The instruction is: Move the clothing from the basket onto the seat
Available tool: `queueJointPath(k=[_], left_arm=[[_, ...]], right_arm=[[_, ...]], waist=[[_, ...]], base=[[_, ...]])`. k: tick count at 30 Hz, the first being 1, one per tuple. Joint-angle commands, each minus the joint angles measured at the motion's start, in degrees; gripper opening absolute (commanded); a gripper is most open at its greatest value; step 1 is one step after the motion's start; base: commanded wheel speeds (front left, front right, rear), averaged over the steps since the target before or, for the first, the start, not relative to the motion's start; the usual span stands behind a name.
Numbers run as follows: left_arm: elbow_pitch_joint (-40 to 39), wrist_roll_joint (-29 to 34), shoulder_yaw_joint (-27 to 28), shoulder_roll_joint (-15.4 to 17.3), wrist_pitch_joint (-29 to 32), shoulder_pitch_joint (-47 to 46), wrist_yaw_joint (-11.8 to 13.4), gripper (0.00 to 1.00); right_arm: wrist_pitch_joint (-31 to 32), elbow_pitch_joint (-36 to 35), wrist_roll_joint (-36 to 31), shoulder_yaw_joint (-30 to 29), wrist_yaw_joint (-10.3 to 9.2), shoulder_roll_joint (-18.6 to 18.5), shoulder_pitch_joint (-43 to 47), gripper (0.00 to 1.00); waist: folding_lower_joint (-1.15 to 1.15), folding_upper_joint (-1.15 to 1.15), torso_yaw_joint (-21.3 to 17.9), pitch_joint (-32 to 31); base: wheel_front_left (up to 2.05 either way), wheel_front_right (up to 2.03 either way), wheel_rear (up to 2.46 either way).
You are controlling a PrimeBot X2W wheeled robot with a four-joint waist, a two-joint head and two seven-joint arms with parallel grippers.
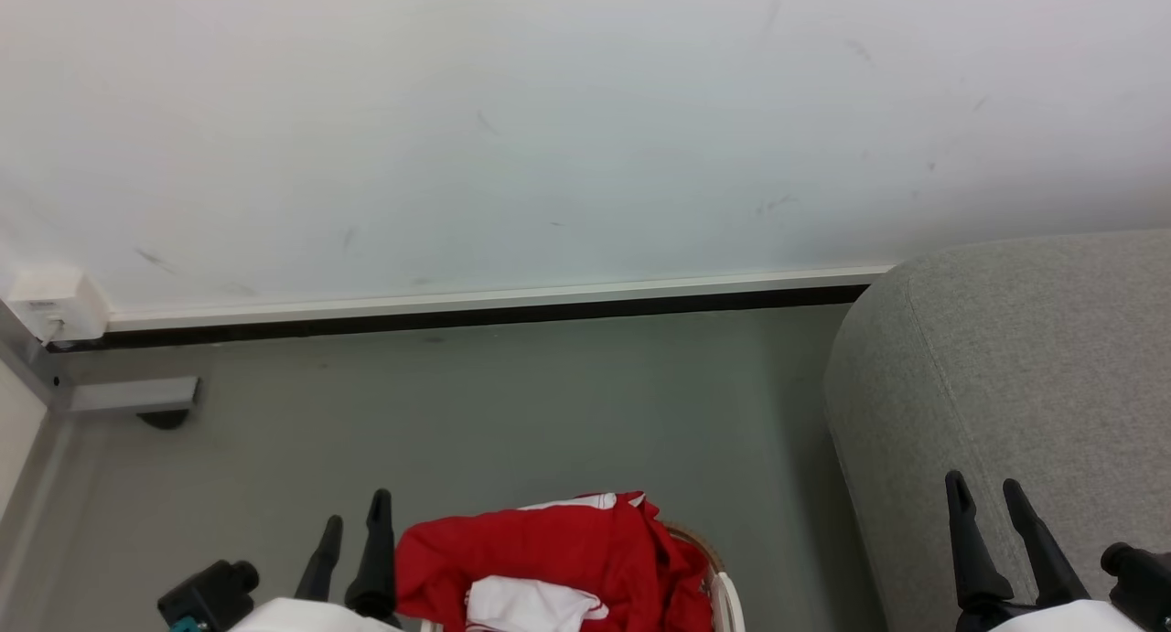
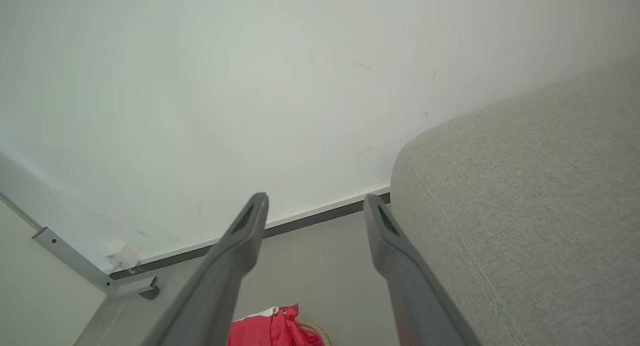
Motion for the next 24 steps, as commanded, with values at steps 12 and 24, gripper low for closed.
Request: queueJointPath(k=[12,24], left_arm=[[-1.2,10.49,-1.0,0.56,-2.5,0.53,0.92,1.0],[-1.94,17.74,-1.05,0.61,-4.08,1.27,1.31,1.0]], right_arm=[[-2.35,-0.92,-8.22,-0.31,-0.07,-0.46,0.31,1.0],[-3.89,-0.68,-13.55,-0.98,-0.08,-0.03,0.77,1.0]], waist=[[0.0,0.0,0.11,-0.03],[0.0,0.0,-0.04,-0.03]], base=[[0.0,0.0,0.0],[0.0,0.0,0.0]])
